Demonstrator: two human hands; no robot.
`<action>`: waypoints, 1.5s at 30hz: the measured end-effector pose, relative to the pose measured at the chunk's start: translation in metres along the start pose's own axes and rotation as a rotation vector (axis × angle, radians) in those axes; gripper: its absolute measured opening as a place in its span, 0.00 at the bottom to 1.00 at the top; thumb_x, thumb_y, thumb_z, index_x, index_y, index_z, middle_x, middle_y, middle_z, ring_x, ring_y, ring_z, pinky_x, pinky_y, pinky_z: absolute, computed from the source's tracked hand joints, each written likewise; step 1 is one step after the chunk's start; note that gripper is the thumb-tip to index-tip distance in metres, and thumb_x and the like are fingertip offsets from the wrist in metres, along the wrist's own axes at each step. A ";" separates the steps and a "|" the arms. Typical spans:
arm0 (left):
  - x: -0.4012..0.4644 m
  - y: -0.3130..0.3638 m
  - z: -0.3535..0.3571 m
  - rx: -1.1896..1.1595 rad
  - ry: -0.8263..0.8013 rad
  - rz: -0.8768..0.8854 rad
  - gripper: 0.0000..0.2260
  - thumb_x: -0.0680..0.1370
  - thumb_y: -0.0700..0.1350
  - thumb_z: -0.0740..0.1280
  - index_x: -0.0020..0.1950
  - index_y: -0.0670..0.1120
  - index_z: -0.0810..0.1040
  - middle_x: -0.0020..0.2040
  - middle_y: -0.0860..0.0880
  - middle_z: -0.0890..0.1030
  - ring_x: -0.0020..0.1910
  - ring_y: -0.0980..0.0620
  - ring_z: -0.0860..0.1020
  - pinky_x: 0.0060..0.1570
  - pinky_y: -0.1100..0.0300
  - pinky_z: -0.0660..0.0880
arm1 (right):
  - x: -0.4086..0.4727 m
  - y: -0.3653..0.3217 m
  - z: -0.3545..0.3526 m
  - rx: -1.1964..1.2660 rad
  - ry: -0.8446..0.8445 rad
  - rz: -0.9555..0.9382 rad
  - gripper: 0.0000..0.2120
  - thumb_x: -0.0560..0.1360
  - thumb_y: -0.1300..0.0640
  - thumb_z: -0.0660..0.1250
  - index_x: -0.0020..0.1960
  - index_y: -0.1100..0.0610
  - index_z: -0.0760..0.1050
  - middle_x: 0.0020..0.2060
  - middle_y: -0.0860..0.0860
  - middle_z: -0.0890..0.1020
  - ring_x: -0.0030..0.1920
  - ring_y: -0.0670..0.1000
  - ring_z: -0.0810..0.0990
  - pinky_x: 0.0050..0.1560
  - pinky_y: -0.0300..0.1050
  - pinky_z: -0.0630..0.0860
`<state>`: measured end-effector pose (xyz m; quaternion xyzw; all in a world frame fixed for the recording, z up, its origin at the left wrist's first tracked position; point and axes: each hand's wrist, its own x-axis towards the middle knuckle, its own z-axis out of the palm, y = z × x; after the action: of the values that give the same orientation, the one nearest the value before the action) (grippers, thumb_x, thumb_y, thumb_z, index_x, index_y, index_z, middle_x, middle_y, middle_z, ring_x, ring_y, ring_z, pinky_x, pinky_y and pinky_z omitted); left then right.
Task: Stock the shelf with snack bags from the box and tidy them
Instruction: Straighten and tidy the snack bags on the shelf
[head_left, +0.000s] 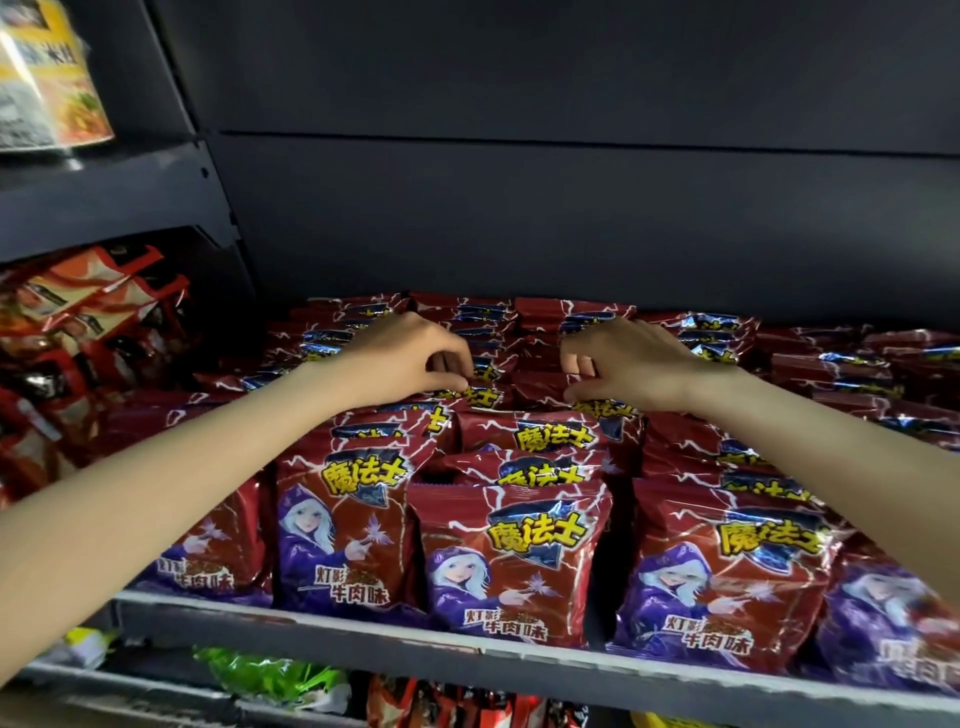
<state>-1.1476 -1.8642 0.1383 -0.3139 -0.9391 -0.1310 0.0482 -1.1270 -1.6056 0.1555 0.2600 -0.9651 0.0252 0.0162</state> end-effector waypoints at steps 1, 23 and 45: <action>0.000 0.001 0.002 0.024 0.024 0.017 0.06 0.72 0.49 0.72 0.48 0.53 0.81 0.45 0.56 0.82 0.40 0.62 0.78 0.41 0.62 0.77 | 0.000 -0.001 0.002 -0.034 0.005 0.008 0.10 0.73 0.45 0.68 0.48 0.48 0.73 0.42 0.42 0.74 0.43 0.47 0.74 0.42 0.42 0.65; -0.098 -0.099 -0.058 0.017 -0.158 -0.192 0.14 0.75 0.55 0.64 0.60 0.59 0.76 0.58 0.62 0.75 0.57 0.63 0.74 0.60 0.60 0.71 | 0.078 -0.099 0.004 -0.060 -0.003 -0.314 0.15 0.76 0.46 0.65 0.61 0.50 0.74 0.51 0.47 0.81 0.52 0.50 0.79 0.46 0.42 0.70; -0.055 -0.073 -0.037 0.187 -0.122 -0.006 0.16 0.74 0.54 0.69 0.59 0.50 0.77 0.59 0.54 0.79 0.54 0.55 0.77 0.52 0.59 0.74 | 0.078 -0.114 0.010 0.088 -0.016 -0.040 0.15 0.74 0.50 0.69 0.59 0.53 0.75 0.50 0.47 0.78 0.50 0.49 0.77 0.49 0.41 0.70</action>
<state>-1.1467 -1.9622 0.1490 -0.3127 -0.9493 -0.0238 0.0199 -1.1373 -1.7441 0.1536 0.2800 -0.9578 0.0654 -0.0025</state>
